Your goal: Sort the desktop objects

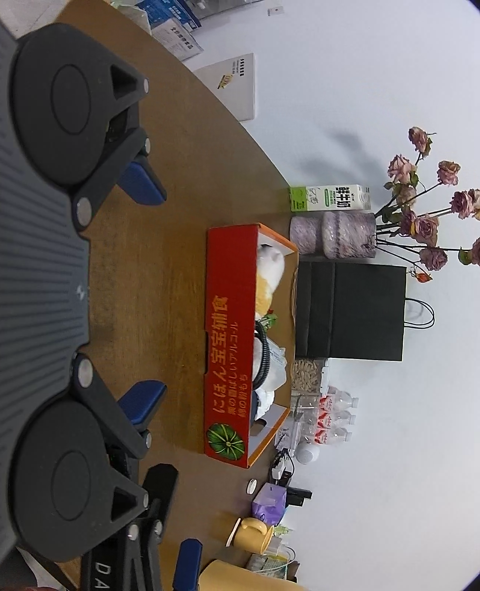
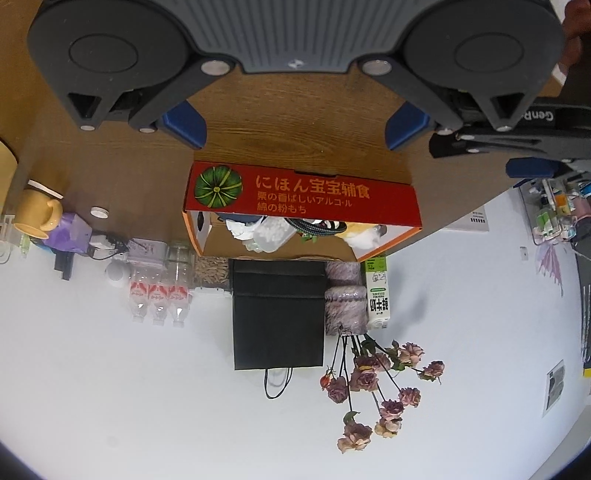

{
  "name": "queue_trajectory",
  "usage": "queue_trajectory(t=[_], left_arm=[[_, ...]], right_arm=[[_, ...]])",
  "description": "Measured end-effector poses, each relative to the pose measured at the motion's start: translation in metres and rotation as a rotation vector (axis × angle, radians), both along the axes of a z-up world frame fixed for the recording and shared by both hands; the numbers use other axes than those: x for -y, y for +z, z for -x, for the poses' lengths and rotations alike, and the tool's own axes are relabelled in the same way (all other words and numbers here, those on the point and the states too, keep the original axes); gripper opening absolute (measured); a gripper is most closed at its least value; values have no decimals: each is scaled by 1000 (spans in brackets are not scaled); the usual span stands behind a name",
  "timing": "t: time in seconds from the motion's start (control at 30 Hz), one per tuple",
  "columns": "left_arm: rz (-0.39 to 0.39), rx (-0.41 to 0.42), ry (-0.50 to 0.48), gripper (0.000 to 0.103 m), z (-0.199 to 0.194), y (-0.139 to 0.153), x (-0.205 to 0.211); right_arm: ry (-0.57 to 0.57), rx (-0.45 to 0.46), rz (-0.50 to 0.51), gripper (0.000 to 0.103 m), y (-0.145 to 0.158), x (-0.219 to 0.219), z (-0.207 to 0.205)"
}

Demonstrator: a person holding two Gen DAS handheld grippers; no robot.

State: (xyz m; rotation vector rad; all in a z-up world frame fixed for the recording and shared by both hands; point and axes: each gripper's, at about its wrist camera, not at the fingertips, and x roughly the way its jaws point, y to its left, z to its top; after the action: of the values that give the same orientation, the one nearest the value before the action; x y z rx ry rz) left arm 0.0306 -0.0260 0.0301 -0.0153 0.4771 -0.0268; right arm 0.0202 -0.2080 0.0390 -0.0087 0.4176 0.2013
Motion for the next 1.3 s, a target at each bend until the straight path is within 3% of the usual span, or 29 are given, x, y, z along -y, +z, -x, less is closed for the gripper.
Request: queue_trajectory(t=[1.3], left_arm=[[-25, -14, 2, 103, 10, -4, 4]], right_arm=[[-18, -7, -4, 103, -6, 0, 14]])
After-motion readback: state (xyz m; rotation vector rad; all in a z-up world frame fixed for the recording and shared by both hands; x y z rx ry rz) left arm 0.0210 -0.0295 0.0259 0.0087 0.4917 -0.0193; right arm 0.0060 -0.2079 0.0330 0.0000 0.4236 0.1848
